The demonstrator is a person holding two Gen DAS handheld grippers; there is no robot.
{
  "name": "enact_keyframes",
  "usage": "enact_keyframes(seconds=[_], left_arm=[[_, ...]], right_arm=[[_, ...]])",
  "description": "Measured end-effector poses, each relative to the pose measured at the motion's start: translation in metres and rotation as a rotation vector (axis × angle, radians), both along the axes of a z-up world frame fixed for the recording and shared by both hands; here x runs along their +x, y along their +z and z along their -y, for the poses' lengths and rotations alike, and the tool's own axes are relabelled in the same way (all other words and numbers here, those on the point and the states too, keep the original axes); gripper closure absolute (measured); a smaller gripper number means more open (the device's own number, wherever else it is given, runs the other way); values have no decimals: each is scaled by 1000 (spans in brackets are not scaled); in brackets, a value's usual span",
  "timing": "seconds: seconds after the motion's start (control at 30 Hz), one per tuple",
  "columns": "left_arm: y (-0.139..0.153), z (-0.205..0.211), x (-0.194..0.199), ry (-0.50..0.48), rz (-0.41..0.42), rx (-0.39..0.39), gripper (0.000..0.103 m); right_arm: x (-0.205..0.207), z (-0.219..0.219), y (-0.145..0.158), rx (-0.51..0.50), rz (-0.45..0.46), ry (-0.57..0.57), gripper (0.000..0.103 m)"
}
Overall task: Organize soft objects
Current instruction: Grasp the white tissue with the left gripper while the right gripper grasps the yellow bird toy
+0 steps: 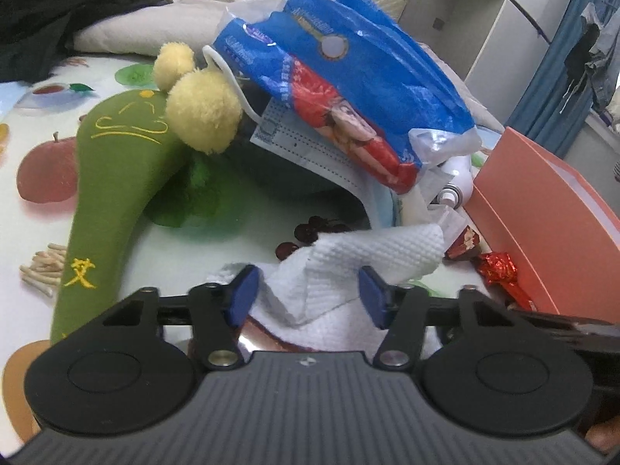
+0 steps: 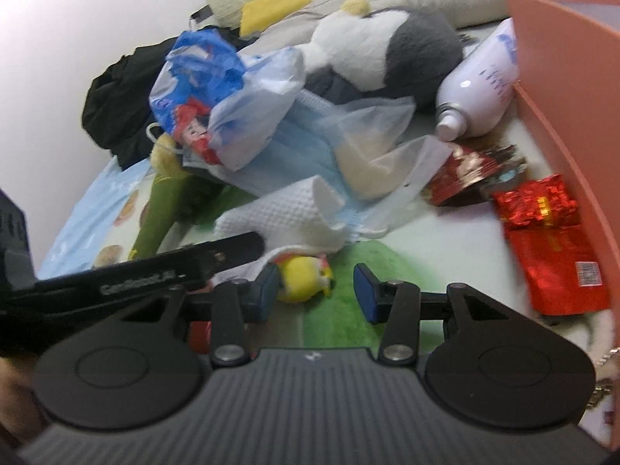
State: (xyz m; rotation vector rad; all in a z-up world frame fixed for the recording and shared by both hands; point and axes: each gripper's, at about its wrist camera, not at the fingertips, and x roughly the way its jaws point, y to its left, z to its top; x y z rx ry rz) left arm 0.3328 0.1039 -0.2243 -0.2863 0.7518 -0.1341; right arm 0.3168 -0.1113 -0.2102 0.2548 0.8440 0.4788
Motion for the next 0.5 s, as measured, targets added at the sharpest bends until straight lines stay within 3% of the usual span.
enact_keyframes(seconds=[0.1, 0.17, 0.27, 0.5], left_arm=[[-1, -2, 2, -1, 0, -10, 55], [-2, -3, 3, -5, -9, -28, 70], [-2, -3, 1, -8, -13, -29, 86], [7, -5, -14, 24, -2, -38, 95]], right_arm=[[2, -4, -1, 2, -1, 11, 57], [3, -7, -1, 3, 0, 27, 62], [2, -14, 0, -10, 2, 58, 63], [-11, -17, 8, -61, 23, 64, 63]])
